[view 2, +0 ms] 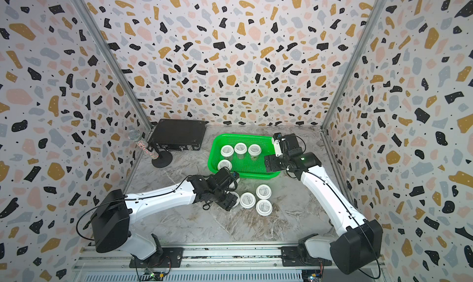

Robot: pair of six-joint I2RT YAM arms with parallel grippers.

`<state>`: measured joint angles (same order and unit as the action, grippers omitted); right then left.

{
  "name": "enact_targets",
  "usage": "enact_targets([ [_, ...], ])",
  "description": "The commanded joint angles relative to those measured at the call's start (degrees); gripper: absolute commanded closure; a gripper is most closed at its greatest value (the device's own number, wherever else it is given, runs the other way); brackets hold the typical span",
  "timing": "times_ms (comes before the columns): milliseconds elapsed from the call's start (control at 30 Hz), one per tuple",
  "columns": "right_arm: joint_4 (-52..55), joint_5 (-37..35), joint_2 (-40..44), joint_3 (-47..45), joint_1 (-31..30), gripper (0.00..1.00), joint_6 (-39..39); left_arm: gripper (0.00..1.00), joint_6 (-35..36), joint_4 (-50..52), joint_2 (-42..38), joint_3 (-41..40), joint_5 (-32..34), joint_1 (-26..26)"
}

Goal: Put the yogurt in the basket
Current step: Pick up the yogurt from the center of the board.

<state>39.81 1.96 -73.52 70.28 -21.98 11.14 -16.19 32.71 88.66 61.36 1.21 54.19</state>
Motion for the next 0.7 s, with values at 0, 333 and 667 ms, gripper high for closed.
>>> enact_targets([
  [0, -0.3, -0.3, 1.1, -0.1, 0.2, 0.14, 0.4, 0.23, 0.1, -0.5, 0.9, 2.1, 1.0, 0.6],
  [333, -0.3, -0.8, 0.8, -0.5, 0.2, 0.14, 0.3, 0.24, 0.8, 1.0, 1.8, 3.6, 2.3, 1.8],
  [667, -0.3, -0.4, 1.0, -0.8, 0.2, 0.14, 0.3, 0.25, 0.8, 1.3, 3.5, 4.3, 3.3, 2.0],
])
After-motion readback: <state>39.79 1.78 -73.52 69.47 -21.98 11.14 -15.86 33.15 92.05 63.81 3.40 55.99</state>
